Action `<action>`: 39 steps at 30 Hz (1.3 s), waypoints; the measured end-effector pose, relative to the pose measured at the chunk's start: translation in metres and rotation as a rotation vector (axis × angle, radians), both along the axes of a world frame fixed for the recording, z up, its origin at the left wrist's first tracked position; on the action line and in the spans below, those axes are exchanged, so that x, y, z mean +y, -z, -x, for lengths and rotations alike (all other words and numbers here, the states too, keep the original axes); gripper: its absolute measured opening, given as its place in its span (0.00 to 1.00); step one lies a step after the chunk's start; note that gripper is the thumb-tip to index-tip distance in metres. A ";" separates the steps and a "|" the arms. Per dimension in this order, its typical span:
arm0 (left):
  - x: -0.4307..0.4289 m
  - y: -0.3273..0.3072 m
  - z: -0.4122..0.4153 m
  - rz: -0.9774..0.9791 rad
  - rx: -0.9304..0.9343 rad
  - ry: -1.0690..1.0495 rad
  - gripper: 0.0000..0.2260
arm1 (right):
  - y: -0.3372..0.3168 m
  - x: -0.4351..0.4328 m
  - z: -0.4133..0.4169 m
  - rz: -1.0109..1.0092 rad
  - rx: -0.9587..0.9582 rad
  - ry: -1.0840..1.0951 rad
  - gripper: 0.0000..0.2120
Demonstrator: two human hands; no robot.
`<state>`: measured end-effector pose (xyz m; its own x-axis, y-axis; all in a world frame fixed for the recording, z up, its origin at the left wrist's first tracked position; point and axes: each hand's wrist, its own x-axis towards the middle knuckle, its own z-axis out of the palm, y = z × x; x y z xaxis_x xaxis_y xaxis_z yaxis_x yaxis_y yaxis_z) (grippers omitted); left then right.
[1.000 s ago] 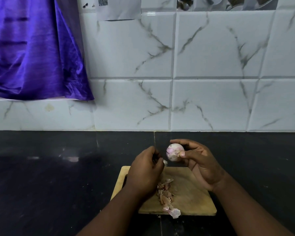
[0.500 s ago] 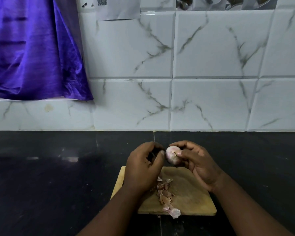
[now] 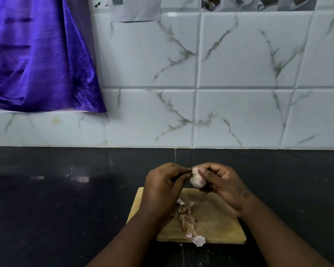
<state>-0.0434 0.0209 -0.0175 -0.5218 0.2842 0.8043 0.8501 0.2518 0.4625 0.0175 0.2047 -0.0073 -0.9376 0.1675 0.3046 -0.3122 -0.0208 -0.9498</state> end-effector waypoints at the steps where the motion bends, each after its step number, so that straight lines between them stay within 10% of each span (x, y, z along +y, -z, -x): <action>1: 0.000 0.000 0.001 -0.007 -0.009 0.003 0.07 | 0.000 0.000 0.000 -0.012 0.003 0.002 0.17; 13: 0.002 0.006 0.002 -0.045 -0.224 0.092 0.08 | -0.002 -0.003 -0.002 -0.019 -0.003 0.036 0.17; 39: 0.002 0.003 -0.003 0.074 -0.031 -0.069 0.06 | -0.002 -0.003 -0.001 -0.092 0.026 0.052 0.16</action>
